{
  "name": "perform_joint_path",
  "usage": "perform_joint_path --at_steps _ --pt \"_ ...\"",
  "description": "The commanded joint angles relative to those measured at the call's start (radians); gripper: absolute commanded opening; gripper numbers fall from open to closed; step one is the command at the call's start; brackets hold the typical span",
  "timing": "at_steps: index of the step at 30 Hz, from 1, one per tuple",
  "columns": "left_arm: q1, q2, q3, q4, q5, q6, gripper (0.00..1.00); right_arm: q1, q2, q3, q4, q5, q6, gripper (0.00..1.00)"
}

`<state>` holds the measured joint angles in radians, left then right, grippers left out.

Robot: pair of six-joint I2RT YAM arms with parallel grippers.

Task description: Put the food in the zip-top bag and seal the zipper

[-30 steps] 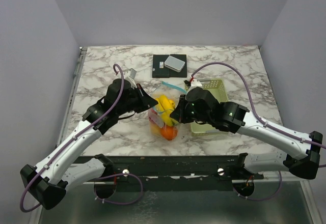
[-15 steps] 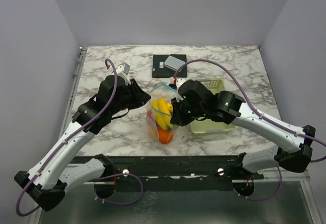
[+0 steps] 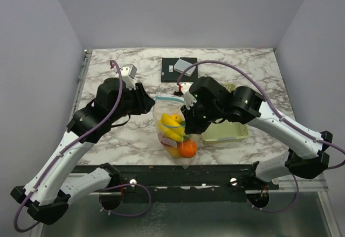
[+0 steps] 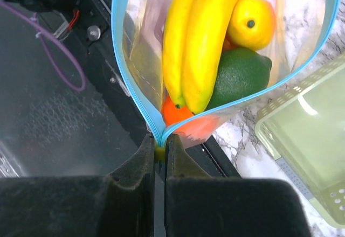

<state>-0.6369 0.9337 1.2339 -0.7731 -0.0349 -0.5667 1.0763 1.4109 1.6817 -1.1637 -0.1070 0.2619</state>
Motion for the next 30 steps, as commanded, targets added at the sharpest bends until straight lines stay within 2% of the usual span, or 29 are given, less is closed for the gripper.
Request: perform_joint_path --at_steps 1,6,12,16,24,30 --pt "-0.001 -0.037 0.061 -0.023 0.033 0.129 0.43 0.027 0.018 0.078 -0.087 -0.094 -0.116 0.01" --pt "-0.001 -0.052 0.079 0.011 0.200 0.219 0.49 0.064 0.032 0.132 -0.127 -0.122 -0.178 0.01" --pt "-0.001 -0.066 0.091 0.058 0.425 0.298 0.52 0.076 0.025 0.164 -0.135 -0.211 -0.235 0.01" --pt "-0.001 -0.101 0.072 0.110 0.553 0.347 0.59 0.084 0.020 0.181 -0.130 -0.288 -0.252 0.01" --pt "-0.001 -0.117 -0.007 0.269 0.814 0.330 0.69 0.123 0.028 0.214 -0.114 -0.427 -0.324 0.01" --pt "-0.001 -0.090 -0.057 0.348 0.964 0.335 0.75 0.162 0.052 0.272 -0.120 -0.466 -0.347 0.01"
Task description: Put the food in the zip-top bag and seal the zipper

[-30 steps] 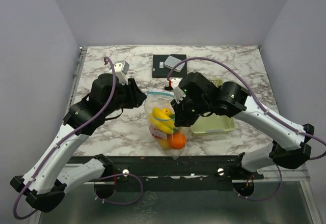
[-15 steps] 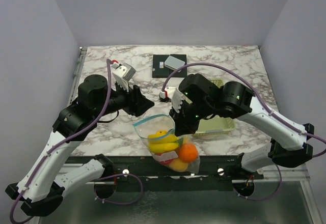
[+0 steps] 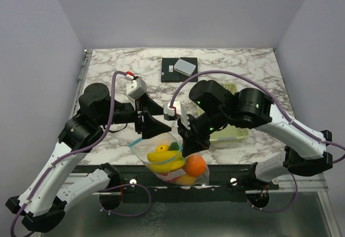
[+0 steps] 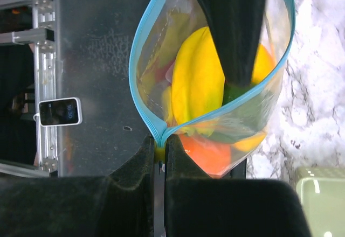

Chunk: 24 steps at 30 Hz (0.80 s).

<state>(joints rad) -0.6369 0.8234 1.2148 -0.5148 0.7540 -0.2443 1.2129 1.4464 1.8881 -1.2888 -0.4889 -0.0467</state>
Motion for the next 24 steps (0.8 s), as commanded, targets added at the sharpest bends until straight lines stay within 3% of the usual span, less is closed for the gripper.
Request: perform_joint_path --at_steps 1,14,24 --pt "-0.001 0.026 -0.045 0.102 0.199 0.012 0.76 0.030 0.023 0.076 0.002 -0.086 -0.039 0.01" --pt "-0.005 0.040 -0.093 0.154 0.511 0.027 0.82 0.045 0.054 0.117 0.004 -0.052 -0.047 0.01" --pt "-0.028 0.028 -0.122 0.158 0.501 0.027 0.83 0.045 0.098 0.201 0.008 0.033 -0.041 0.01"
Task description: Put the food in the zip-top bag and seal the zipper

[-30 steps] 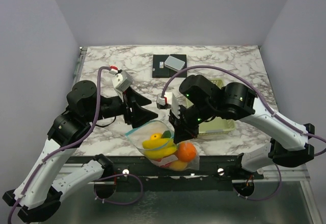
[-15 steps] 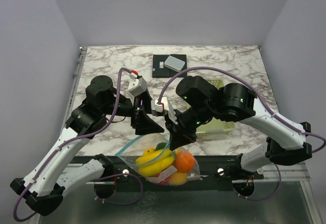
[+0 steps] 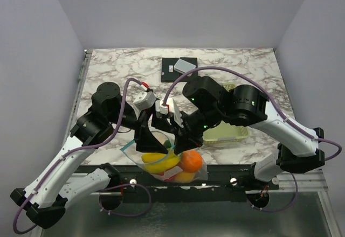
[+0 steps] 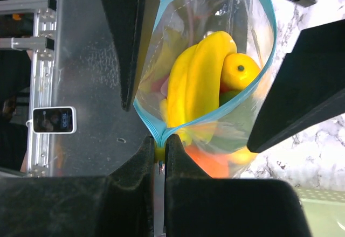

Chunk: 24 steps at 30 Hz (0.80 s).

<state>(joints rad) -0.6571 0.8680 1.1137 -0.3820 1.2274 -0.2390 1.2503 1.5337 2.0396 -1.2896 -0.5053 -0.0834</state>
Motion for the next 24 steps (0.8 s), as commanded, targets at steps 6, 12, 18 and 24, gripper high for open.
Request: perform_joint_path --at_steps 6,12,18,24 --pt "-0.009 -0.045 -0.046 0.026 -0.007 0.020 0.82 0.008 0.020 0.052 0.007 0.134 0.046 0.01" --pt "-0.008 -0.055 -0.048 0.026 -0.008 0.011 0.82 0.008 0.010 0.050 0.023 0.233 0.154 0.01" --pt "-0.008 -0.050 -0.066 0.029 -0.046 0.008 0.82 0.008 0.009 0.064 0.056 0.270 0.262 0.01" --pt "-0.008 -0.048 -0.072 0.029 -0.124 0.001 0.83 0.008 0.033 0.100 0.030 0.327 0.328 0.01"
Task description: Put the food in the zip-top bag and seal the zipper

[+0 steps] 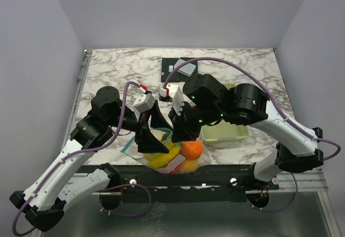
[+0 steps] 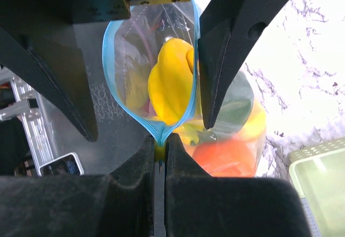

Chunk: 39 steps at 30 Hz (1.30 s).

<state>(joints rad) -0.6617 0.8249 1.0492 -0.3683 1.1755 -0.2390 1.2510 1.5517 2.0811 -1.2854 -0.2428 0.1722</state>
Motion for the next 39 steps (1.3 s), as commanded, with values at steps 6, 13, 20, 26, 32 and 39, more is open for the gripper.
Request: perform_joint_path --at_steps 6,13,20,26,32,39 --pt "-0.005 -0.010 -0.017 0.012 -0.144 -0.016 0.84 0.008 0.042 0.100 -0.014 0.106 0.117 0.01" --pt "-0.004 -0.043 -0.053 -0.050 -0.208 0.021 0.84 0.007 0.045 0.133 -0.044 0.152 0.140 0.01" --pt "-0.005 -0.058 -0.078 -0.086 -0.256 0.049 0.68 0.007 0.016 0.122 -0.030 0.142 0.138 0.00" --pt "-0.003 -0.031 -0.056 -0.113 -0.284 0.084 0.30 0.008 -0.012 0.087 -0.023 0.129 0.136 0.01" --pt "-0.005 -0.006 -0.033 -0.127 -0.236 0.102 0.00 0.007 -0.035 0.053 -0.030 0.147 0.120 0.01" --pt "-0.004 0.013 -0.012 -0.127 -0.165 0.089 0.00 0.007 -0.106 -0.040 0.058 0.210 0.068 0.30"
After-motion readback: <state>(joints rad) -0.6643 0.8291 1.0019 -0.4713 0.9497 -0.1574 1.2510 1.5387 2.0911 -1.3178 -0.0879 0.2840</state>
